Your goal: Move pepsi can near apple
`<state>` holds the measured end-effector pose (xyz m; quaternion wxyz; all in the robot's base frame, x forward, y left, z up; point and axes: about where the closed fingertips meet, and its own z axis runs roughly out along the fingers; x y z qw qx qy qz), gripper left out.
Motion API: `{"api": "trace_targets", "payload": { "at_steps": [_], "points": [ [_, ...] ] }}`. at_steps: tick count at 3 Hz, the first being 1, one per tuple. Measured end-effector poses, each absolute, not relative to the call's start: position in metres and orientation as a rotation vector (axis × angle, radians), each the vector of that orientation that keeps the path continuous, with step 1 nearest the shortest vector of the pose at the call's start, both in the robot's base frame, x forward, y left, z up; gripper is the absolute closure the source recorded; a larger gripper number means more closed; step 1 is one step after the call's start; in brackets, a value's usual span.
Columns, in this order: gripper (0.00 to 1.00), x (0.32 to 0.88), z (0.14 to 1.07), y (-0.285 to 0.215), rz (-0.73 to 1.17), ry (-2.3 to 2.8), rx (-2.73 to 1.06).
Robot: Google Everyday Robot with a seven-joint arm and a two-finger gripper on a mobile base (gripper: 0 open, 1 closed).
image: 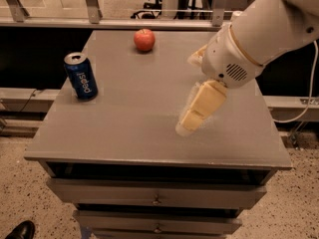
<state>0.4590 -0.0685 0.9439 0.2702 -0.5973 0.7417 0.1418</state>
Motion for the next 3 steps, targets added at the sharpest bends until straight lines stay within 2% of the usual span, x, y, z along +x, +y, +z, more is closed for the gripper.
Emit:
{"api": "trace_targets", "payload": {
  "at_steps": [2,3],
  "points": [
    [0.00,0.470,0.940,-0.055,0.443,1.954,-1.562],
    [0.00,0.495,0.927,-0.010,0.590,1.868,-1.469]
  ]
}}
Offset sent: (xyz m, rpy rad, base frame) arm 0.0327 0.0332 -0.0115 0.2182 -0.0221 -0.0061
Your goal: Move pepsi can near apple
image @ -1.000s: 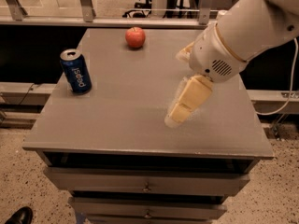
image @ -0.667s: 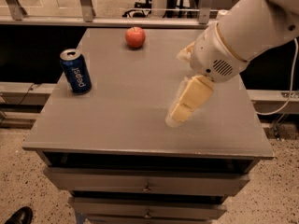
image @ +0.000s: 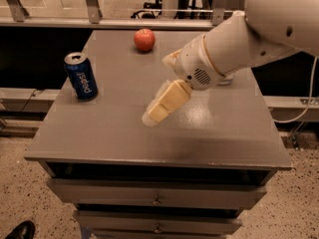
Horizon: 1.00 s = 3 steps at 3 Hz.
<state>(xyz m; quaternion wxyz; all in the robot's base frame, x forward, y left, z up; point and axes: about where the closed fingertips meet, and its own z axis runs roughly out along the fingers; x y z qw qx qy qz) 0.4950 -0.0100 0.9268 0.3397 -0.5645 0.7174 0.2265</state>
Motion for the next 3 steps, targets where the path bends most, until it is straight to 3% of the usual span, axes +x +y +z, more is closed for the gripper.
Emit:
{"api": "trace_targets", "payload": {
  "at_steps": [3],
  "points": [
    [0.00,0.599,0.899,0.139,0.857,1.596,-1.200]
  ]
}}
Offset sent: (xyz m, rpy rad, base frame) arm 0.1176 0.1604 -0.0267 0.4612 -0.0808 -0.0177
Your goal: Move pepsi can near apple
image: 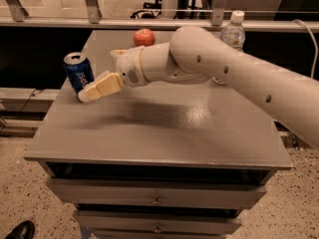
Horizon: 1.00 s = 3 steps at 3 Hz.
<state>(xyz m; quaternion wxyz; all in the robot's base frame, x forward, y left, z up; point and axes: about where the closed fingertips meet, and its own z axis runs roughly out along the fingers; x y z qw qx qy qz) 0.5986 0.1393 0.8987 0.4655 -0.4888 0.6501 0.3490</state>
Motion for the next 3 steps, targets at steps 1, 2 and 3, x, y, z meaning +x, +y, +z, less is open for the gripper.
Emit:
{"api": "trace_targets", "payload": {
  "at_steps": [1,2,3],
  "points": [
    [0.00,0.620,0.890,0.165,0.909,1.556,-1.127],
    [0.02,0.627,0.892,0.196,0.959,1.501,-1.066],
    [0.24,0.623,0.896,0.212,0.966,1.465,-1.048]
  ]
}}
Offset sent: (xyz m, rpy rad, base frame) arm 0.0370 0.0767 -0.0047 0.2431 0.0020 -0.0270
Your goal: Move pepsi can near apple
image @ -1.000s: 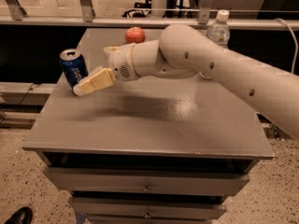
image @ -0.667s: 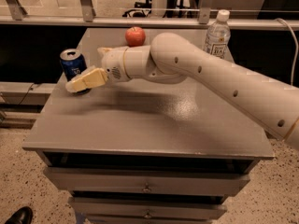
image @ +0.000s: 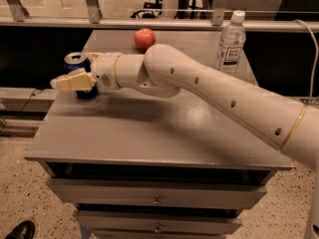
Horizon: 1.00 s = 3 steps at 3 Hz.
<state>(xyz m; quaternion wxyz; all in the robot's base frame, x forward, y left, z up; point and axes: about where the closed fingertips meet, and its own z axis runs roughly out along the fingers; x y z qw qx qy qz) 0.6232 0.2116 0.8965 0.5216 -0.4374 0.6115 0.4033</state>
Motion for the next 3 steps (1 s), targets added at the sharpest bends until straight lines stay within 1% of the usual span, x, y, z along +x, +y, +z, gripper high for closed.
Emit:
{"api": "trace_targets", "payload": {
  "at_steps": [1,2,3],
  "points": [
    [0.46,0.622,0.896,0.214,0.952,1.453,-1.035],
    [0.70,0.630,0.896,0.196,0.909,1.467,-1.015],
    [0.99,0.662,0.904,0.120,0.806,1.529,-0.955]
  ]
}}
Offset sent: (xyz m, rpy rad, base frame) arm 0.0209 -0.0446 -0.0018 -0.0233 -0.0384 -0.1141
